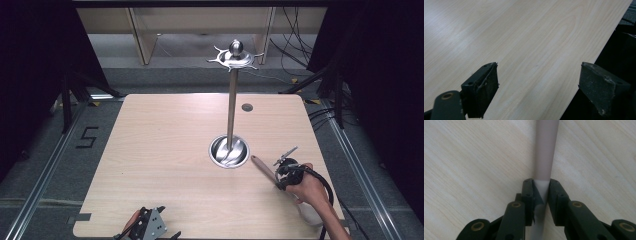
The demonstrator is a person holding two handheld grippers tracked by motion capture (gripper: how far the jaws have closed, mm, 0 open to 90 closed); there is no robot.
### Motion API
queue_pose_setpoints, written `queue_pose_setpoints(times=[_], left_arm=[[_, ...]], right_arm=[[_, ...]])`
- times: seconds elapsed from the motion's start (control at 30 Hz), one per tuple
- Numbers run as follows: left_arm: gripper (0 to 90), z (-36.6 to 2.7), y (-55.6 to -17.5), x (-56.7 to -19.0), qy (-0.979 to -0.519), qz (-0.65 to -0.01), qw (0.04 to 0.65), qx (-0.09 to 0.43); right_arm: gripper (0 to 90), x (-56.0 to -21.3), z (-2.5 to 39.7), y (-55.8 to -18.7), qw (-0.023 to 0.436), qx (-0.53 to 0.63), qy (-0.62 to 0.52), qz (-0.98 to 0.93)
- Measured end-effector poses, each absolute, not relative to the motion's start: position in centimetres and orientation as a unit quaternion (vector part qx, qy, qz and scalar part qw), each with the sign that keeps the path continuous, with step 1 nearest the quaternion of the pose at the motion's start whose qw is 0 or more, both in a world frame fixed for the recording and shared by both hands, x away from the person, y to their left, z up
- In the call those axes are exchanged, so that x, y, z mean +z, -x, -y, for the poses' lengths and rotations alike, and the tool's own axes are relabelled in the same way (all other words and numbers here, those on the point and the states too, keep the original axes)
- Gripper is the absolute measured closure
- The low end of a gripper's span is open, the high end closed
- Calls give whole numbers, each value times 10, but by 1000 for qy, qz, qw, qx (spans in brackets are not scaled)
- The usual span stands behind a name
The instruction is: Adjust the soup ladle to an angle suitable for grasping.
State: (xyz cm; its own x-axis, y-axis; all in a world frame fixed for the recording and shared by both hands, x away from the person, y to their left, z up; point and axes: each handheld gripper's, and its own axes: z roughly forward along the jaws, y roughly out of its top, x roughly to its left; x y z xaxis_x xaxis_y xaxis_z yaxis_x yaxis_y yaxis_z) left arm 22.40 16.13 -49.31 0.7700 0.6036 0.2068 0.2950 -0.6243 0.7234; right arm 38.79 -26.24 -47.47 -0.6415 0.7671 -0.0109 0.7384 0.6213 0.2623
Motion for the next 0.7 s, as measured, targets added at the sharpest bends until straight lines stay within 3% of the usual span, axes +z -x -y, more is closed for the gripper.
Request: queue_pose_setpoints(times=[0.2, 0.7], left_arm=[[151, -161, -224, -493, -875, -256, 347, 222], [151, -161, -224, -493, -875, -255, 346, 222]], right_arm=[[776, -473, 260, -385, 51, 128, -412, -901], [779, -435, 266, -367, 98, 189, -391, -895]])
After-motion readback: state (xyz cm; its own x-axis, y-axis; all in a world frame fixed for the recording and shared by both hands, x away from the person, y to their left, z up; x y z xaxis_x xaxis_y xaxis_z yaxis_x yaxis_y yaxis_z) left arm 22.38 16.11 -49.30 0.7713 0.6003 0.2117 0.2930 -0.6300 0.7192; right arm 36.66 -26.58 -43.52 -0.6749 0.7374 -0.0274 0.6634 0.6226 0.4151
